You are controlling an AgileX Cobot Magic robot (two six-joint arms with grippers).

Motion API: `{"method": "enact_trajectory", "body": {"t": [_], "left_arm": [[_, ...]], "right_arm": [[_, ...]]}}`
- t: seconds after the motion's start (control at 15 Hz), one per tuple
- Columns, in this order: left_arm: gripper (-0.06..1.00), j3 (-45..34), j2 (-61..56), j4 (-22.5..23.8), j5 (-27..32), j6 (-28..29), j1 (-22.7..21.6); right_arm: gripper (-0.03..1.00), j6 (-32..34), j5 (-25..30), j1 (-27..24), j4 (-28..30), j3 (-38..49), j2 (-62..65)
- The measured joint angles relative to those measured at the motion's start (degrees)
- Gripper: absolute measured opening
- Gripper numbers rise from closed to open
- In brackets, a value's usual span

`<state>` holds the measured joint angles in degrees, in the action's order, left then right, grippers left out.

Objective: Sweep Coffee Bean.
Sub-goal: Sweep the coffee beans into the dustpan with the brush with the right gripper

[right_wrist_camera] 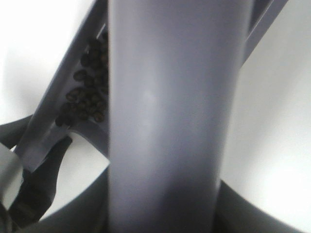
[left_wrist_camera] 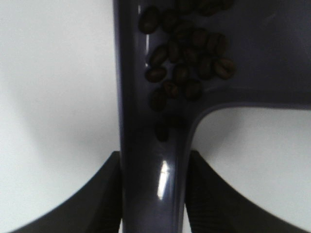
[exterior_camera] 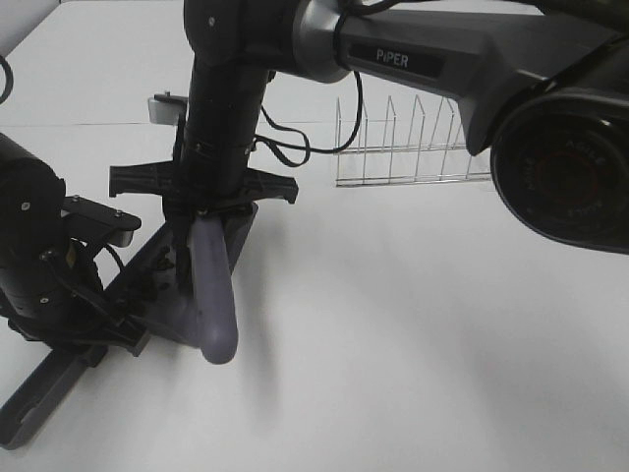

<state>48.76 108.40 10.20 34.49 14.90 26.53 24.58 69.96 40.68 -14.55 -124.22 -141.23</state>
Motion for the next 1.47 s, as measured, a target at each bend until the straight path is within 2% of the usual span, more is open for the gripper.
{"method": "enact_trajectory", "body": {"t": [0.2, 0.33, 0.73, 1.13, 1.47], "left_arm": [[0.31, 0.0, 0.0, 0.0, 0.0, 0.0, 0.0], [0.31, 0.0, 0.0, 0.0, 0.0, 0.0, 0.0], [0.31, 0.0, 0.0, 0.0, 0.0, 0.0, 0.0], [0.31, 0.0, 0.0, -0.06, 0.0, 0.0, 0.0], [0.31, 0.0, 0.0, -0.52, 0.0, -0.17, 0.0]], "right_arm": [[0.29, -0.34, 0.0, 0.0, 3.5, -1.15, 1.43], [0.29, -1.09, 0.0, 0.06, 7.28, 1.32, 4.41], [0.29, -1.43, 0.23, -0.4, 20.51, 22.52, 17.25], [0.29, -1.43, 0.29, -8.59, 25.15, 33.58, 20.51], [0.29, -1.6, 0.46, -9.17, 29.74, 33.86, 18.51]]}}
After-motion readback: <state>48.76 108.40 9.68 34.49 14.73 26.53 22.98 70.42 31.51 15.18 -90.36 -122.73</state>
